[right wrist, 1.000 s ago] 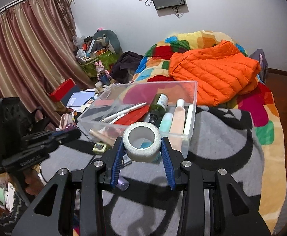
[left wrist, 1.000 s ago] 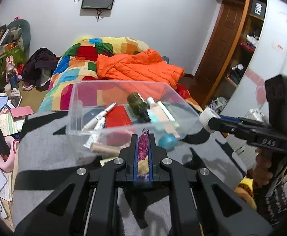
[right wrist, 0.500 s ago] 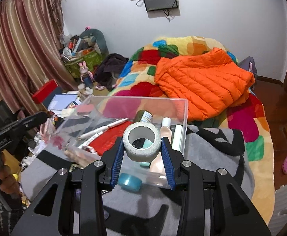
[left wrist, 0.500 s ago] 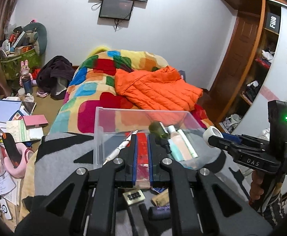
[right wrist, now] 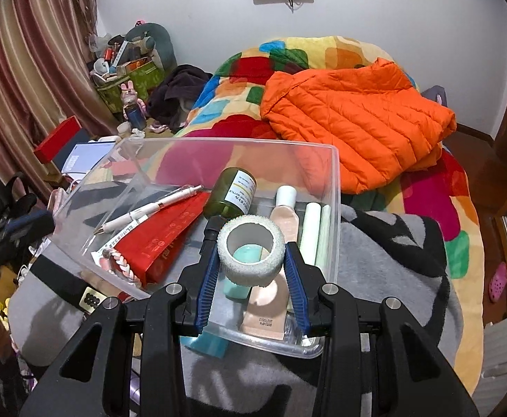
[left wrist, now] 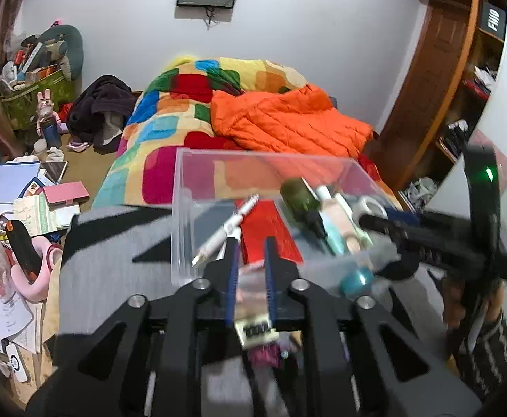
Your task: Organize objects
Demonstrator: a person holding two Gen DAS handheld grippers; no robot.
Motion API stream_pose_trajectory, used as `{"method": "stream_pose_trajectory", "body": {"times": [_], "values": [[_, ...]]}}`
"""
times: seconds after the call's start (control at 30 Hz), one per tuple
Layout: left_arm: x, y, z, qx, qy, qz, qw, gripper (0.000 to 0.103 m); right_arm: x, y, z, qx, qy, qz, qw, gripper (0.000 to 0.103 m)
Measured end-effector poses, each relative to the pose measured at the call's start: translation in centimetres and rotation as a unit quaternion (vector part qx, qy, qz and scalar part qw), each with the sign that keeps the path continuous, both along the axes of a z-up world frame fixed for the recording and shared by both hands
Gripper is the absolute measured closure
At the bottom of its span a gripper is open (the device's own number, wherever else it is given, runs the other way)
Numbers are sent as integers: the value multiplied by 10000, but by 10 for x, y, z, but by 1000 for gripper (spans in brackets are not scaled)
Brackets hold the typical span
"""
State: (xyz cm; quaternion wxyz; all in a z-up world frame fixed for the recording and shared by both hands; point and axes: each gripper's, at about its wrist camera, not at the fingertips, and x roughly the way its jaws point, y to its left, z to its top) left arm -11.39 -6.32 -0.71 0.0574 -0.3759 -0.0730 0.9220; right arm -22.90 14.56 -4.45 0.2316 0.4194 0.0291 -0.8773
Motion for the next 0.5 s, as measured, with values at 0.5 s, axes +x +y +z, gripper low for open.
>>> {"method": "stream_pose_trajectory", "body": {"times": [0.5], "values": [[41, 8, -43, -48, -529, -265, 9982, 56, 25, -4, 13, 192, 194, 159, 9995, 49]]}}
